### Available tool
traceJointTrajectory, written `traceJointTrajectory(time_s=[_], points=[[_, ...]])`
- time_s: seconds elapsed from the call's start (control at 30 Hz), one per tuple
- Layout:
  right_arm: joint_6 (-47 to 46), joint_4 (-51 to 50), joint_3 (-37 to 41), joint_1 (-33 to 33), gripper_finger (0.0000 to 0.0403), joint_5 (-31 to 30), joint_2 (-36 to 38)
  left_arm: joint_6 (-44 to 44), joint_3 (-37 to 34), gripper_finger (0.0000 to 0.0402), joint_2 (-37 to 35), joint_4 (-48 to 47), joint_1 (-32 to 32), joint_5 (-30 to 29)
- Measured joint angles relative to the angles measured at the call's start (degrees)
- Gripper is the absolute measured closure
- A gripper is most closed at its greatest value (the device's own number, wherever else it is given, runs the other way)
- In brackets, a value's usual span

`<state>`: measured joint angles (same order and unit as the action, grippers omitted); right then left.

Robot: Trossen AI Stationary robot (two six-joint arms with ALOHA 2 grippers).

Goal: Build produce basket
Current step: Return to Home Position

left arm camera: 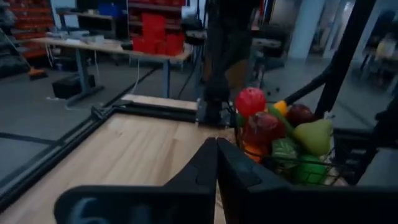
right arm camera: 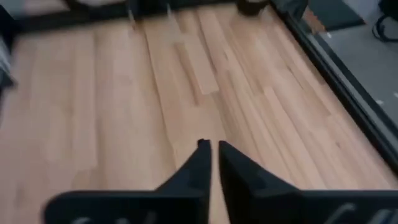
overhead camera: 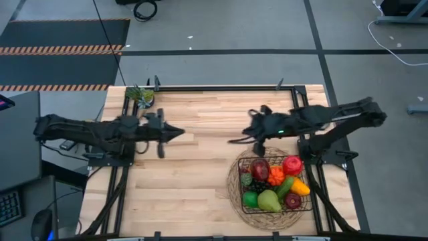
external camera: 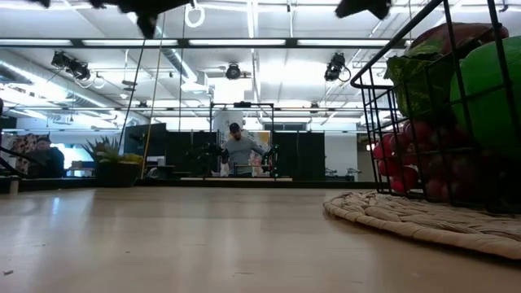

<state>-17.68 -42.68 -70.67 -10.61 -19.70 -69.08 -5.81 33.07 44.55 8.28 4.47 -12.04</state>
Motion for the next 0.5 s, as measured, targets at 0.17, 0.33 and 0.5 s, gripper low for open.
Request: traceJointTrajectory(time_s=[0.17,0.33,0.5], points=[[-0.3,18.0,20.1,0.3,0.0387,1.5,14.8,-1.0,-14.9,0.0397,-12.5,10.7,0.3,0.0],[0.1,31.1,36.7,2.7,0.0386,4.6,28.3,-1.5,-26.6,0.0398,-24.6,18.7,-1.2,0.1],[0.8,31.1,45.5,4.1,0.0396,4.8,41.9,-4.1,-29.3,0.0399,-33.3,13.1,-2.4,0.9]])
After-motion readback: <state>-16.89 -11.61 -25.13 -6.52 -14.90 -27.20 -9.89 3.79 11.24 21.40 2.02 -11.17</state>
